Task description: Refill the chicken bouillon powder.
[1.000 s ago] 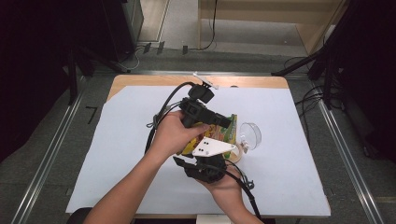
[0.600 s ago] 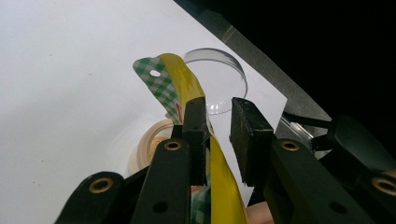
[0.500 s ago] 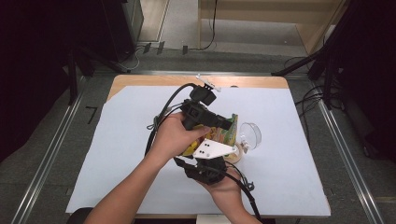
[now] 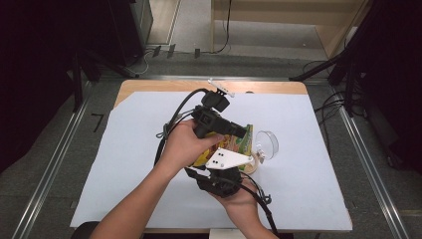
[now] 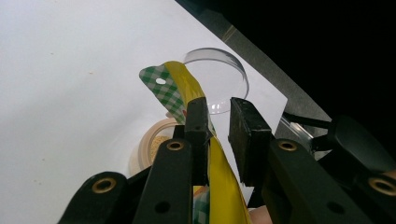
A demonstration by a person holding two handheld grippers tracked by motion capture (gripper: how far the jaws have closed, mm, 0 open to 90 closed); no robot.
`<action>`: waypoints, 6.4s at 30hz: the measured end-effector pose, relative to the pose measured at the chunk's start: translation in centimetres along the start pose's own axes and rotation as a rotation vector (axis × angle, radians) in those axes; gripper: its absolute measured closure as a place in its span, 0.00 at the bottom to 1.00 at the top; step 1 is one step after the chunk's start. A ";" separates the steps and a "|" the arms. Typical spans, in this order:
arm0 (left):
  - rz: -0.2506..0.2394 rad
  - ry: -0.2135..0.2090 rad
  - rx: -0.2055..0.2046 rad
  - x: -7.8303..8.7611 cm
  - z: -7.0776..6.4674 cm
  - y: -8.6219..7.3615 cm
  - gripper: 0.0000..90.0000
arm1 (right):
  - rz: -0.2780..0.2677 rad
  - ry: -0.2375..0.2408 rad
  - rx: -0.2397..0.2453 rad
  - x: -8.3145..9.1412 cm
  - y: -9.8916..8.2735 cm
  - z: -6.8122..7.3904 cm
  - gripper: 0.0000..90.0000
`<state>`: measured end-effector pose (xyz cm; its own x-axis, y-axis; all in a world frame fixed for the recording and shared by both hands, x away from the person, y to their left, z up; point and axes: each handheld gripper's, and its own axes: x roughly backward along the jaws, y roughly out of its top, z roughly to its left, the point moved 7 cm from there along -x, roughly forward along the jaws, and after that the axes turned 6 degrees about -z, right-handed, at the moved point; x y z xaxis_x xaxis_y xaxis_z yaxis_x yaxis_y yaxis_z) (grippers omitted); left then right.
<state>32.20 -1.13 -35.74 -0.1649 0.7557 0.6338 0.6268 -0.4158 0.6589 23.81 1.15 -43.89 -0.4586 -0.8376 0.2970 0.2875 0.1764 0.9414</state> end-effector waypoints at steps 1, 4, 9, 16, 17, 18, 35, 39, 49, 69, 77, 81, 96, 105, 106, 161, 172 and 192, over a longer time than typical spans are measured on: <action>0.003 0.006 -0.001 0.0 0.0 0.0 0.86 | -0.002 0.000 -0.002 0.0 0.0 0.1 0.80; 0.007 0.012 -0.006 0.1 -0.2 -0.1 0.86 | -0.007 -0.002 0.001 -0.1 -0.1 0.1 0.80; 0.018 0.013 -0.019 0.1 -0.7 -0.3 0.87 | -0.026 -0.008 0.005 -0.1 -0.3 0.4 0.78; 0.013 0.008 -0.019 0.2 -0.8 -0.4 0.86 | -0.029 -0.011 0.016 -0.2 -0.4 0.3 0.78; 0.010 0.001 -0.016 0.2 -0.7 -0.4 0.86 | -0.029 -0.011 0.017 -0.2 -0.4 0.3 0.78; 0.014 0.006 -0.013 0.2 -0.7 -0.4 0.86 | -0.024 -0.008 0.011 -0.2 -0.4 0.4 0.79; 0.022 -0.003 0.003 0.2 -0.2 -0.6 0.86 | 0.000 0.003 0.022 -0.2 -0.4 0.5 0.79; 0.029 -0.010 0.011 0.3 -0.1 -0.9 0.86 | 0.006 0.006 0.036 -0.3 -0.5 0.5 0.78; 0.062 -0.020 -0.017 0.6 0.2 -1.8 0.88 | 0.010 0.039 0.033 -0.7 -1.2 1.0 0.71; 0.111 -0.017 -0.038 1.9 1.6 -4.0 0.96 | 0.083 0.114 0.016 -1.7 -3.4 1.5 0.62; 0.105 -0.028 -0.051 2.5 2.2 -4.9 0.97 | 0.115 0.116 0.016 -2.0 -4.2 1.5 0.58; 0.111 -0.031 -0.059 2.7 2.5 -5.3 0.98 | 0.119 0.117 0.013 -2.0 -4.5 1.6 0.58; 0.127 -0.044 -0.058 3.4 3.7 -6.6 0.97 | 0.156 0.096 0.025 -2.4 -5.4 0.7 0.57; 0.138 -0.056 -0.054 3.1 4.2 -7.2 0.96 | 0.171 0.095 0.048 -2.6 -6.0 0.1 0.60; 0.139 -0.058 -0.056 3.0 4.2 -7.2 0.96 | 0.170 0.095 0.052 -2.6 -6.0 0.1 0.60; 0.032 -0.177 -0.148 4.6 7.2 -8.7 0.99 | 0.159 0.076 0.079 -2.3 -6.1 -0.2 0.58; 0.027 -0.180 -0.147 4.4 7.9 -9.3 0.99 | 0.162 0.074 0.075 -2.3 -6.2 -0.3 0.59; -0.121 -0.147 -0.077 4.1 11.9 -7.8 0.99 | 0.159 0.059 0.075 -2.1 -6.2 -0.4 0.59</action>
<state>35.76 11.24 -43.09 -0.1191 0.8659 0.4858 0.5478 -0.3507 0.7596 23.31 1.56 -50.44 -0.3614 -0.8249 0.4348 0.2880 0.3447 0.8934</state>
